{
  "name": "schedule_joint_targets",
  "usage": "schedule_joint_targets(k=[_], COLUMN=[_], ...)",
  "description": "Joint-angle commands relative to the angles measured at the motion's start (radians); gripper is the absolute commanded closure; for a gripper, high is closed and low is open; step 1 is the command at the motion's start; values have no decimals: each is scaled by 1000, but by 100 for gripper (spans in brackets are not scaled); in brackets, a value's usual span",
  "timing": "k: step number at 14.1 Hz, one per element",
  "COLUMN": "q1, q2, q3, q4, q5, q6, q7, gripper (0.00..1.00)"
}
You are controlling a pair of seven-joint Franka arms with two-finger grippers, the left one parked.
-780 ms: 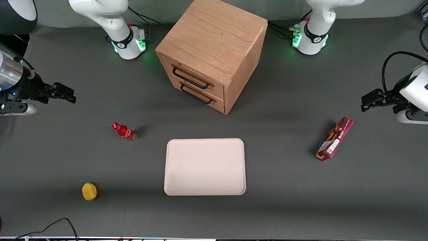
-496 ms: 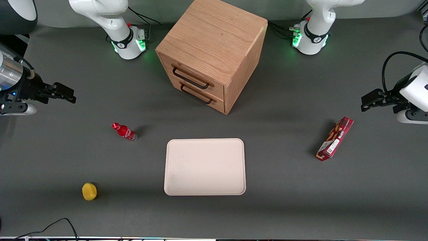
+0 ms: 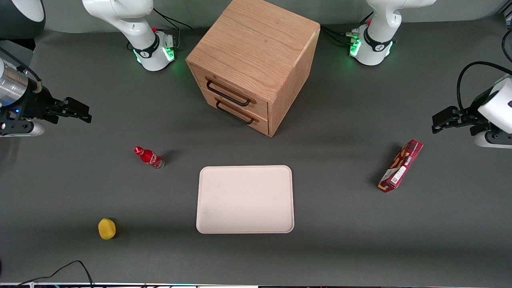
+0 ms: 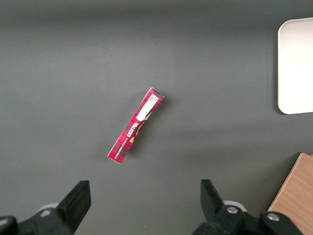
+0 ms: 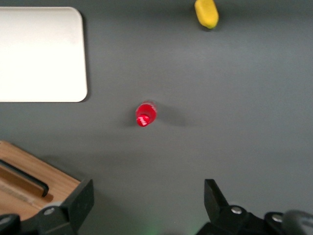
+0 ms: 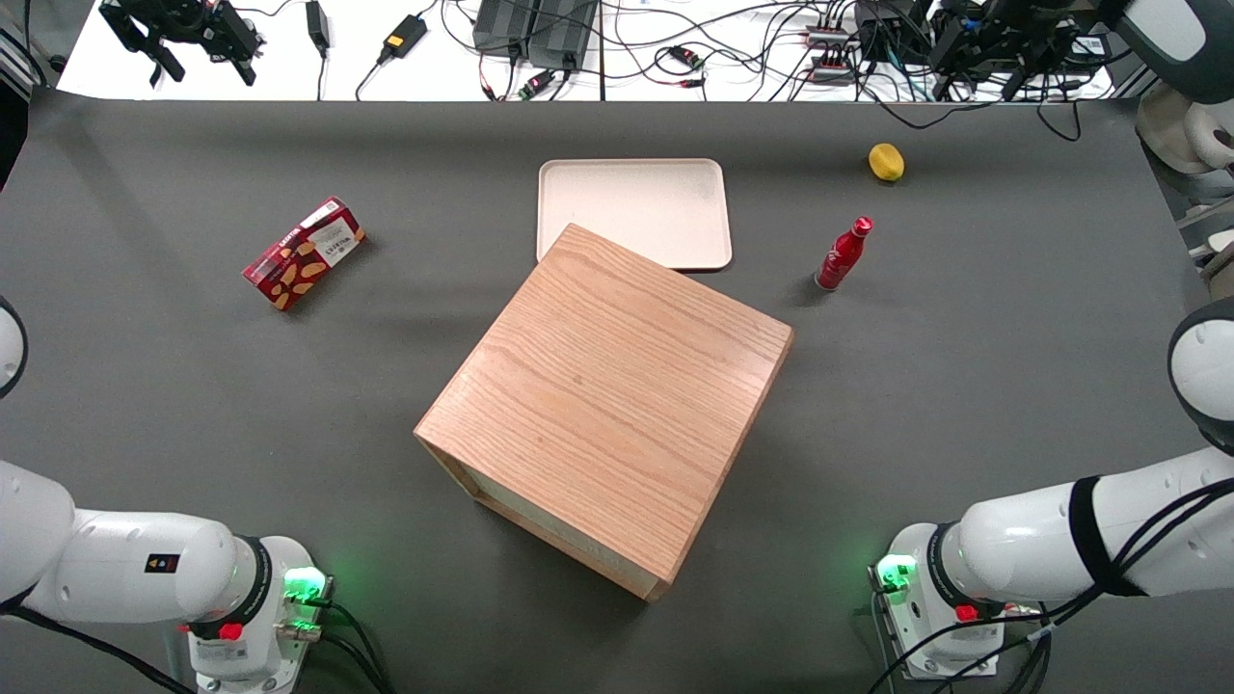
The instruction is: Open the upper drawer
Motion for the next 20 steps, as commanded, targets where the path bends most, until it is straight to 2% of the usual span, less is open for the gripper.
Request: schedule_joint_targets(k=[1, 3, 5, 6, 9, 10, 11, 12, 16, 20], q1=[9, 9, 11, 14, 15, 15, 15, 18, 27, 29], q2=[-13, -1, 11, 28, 69, 100, 124, 146, 168, 165], q3=[111, 189, 209, 231, 251, 251, 252, 252, 307, 390], q4=[54, 98, 106, 108, 92, 91, 89, 88, -15, -144], q5=[41, 129, 213, 242, 273, 326, 392, 410, 421, 421], q6=[-90, -162, -161, -161, -165, -165, -162, -156, -74, 97], q7=[11, 26, -28, -164, -665, -738, -747, -745, -734, -652], gripper=[0, 0, 0, 0, 0, 0, 0, 0, 0, 0])
